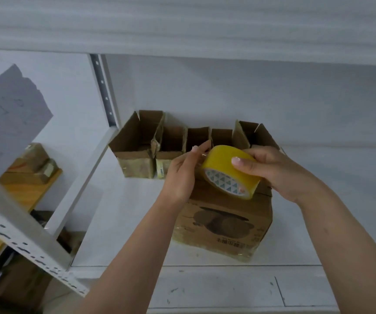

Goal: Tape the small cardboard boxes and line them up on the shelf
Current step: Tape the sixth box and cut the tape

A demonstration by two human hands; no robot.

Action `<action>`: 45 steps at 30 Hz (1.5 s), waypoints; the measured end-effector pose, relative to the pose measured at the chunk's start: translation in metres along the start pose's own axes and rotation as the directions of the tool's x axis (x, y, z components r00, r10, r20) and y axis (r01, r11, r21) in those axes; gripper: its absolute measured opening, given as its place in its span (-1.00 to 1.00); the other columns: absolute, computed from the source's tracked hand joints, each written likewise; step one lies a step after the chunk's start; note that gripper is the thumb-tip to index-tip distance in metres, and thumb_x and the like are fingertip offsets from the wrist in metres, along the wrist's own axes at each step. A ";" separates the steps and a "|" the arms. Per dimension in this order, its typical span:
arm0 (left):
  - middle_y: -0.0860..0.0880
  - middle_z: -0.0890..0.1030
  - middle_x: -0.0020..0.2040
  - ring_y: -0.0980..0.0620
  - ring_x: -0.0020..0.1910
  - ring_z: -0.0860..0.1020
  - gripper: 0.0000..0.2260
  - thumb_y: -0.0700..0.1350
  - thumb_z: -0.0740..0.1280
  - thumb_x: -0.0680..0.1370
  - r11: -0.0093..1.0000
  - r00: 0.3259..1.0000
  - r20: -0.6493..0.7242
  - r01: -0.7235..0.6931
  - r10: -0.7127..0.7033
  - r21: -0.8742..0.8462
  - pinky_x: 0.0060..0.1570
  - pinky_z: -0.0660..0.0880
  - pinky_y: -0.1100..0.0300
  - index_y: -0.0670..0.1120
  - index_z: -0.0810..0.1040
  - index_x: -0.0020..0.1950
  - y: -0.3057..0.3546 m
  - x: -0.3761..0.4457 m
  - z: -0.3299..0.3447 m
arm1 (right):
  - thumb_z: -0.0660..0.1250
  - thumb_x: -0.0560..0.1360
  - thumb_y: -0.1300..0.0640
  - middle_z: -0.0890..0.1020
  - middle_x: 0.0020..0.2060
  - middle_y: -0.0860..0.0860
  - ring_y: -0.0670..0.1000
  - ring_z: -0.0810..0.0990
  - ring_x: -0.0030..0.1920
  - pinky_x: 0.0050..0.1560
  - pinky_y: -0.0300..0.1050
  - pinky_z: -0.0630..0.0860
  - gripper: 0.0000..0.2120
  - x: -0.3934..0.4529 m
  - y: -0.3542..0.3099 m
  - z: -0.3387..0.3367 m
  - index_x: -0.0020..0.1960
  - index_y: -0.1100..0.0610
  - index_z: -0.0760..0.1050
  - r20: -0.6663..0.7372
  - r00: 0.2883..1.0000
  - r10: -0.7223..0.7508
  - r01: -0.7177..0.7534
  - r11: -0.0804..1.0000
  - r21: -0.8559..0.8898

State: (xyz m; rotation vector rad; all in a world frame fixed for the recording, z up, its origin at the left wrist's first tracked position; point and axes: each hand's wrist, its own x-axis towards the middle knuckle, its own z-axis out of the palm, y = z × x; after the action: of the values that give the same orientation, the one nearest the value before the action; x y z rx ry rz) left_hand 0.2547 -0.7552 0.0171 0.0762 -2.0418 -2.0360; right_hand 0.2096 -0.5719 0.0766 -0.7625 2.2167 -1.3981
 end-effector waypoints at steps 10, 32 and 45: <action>0.11 0.63 0.21 0.15 0.28 0.52 -0.64 0.10 0.02 0.69 0.990 0.982 -0.186 -0.061 0.036 -0.128 0.43 0.31 0.04 0.06 0.50 0.36 -0.004 0.003 -0.008 | 0.38 0.14 -0.41 0.69 -0.36 0.00 -0.05 0.67 -0.37 -0.38 -0.27 0.52 -0.47 0.016 -0.011 -0.008 -0.24 0.03 0.68 -0.148 0.989 0.002 -0.017 0.995 -0.095; -0.07 0.69 0.09 -0.05 0.11 0.64 -0.65 0.11 0.10 0.67 0.895 0.911 -0.039 0.394 -0.410 -0.212 0.15 0.56 0.04 0.01 0.58 0.26 -0.054 -0.005 -0.042 | 0.29 0.21 -0.42 0.69 -0.35 -0.05 -0.10 0.67 -0.34 -0.25 -0.24 0.47 -0.45 0.039 -0.002 0.031 -0.21 0.05 0.66 -0.338 0.941 0.016 0.004 0.998 0.057; -0.08 0.73 -0.13 0.02 -0.19 0.70 -0.58 -0.04 0.08 0.69 0.756 0.773 -0.092 0.577 -0.627 -0.309 -0.22 0.57 0.15 -0.02 0.72 -0.12 -0.085 -0.009 -0.038 | 0.29 0.25 -0.40 0.64 -0.44 -0.04 -0.06 0.65 -0.37 -0.19 -0.17 0.51 -0.54 0.043 0.005 0.037 -0.31 -0.01 0.63 -0.405 0.914 -0.025 0.068 0.994 0.090</action>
State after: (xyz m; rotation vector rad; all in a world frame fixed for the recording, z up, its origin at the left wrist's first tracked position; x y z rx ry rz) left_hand 0.2593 -0.7915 -0.0689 0.9667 -1.7395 -2.5239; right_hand 0.1975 -0.6227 0.0546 -0.5288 2.4128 -1.8147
